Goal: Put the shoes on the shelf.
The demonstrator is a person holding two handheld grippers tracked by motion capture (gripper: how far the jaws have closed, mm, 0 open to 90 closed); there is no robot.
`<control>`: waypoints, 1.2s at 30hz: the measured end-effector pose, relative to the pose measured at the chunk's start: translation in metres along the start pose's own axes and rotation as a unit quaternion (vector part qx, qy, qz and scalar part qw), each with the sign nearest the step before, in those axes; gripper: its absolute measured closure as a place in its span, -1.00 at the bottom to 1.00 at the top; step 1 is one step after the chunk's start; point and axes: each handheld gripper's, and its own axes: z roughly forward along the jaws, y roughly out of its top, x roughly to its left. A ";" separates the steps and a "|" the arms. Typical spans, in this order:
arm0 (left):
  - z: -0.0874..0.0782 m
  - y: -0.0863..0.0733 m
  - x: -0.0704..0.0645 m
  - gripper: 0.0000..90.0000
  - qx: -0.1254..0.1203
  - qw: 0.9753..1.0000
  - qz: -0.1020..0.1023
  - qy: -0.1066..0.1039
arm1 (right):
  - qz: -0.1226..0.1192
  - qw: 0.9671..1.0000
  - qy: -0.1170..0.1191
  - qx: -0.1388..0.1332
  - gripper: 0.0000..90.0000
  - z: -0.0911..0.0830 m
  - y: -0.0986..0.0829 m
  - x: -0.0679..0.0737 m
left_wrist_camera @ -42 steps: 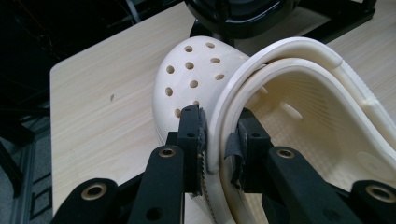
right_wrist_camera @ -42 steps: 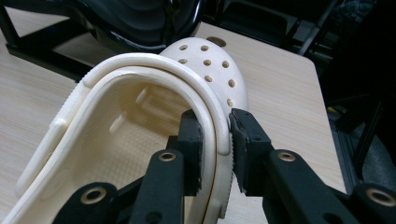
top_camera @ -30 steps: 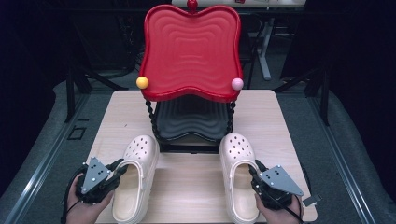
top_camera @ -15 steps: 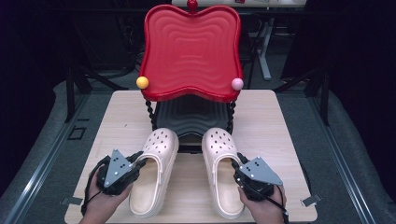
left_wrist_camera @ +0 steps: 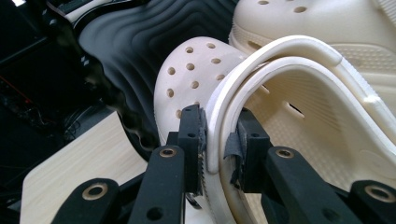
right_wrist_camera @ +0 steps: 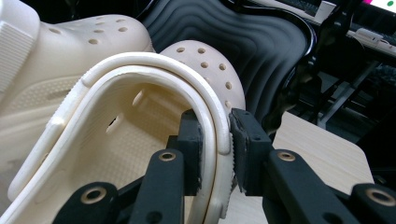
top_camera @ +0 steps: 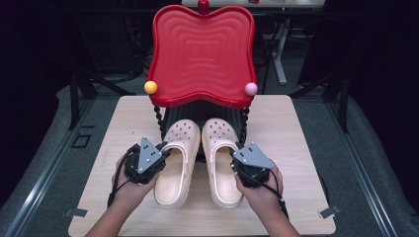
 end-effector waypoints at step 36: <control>0.080 0.029 0.013 0.65 0.003 0.998 -0.012 0.063 | 0.020 0.999 -0.044 0.014 0.62 0.082 0.023 -0.010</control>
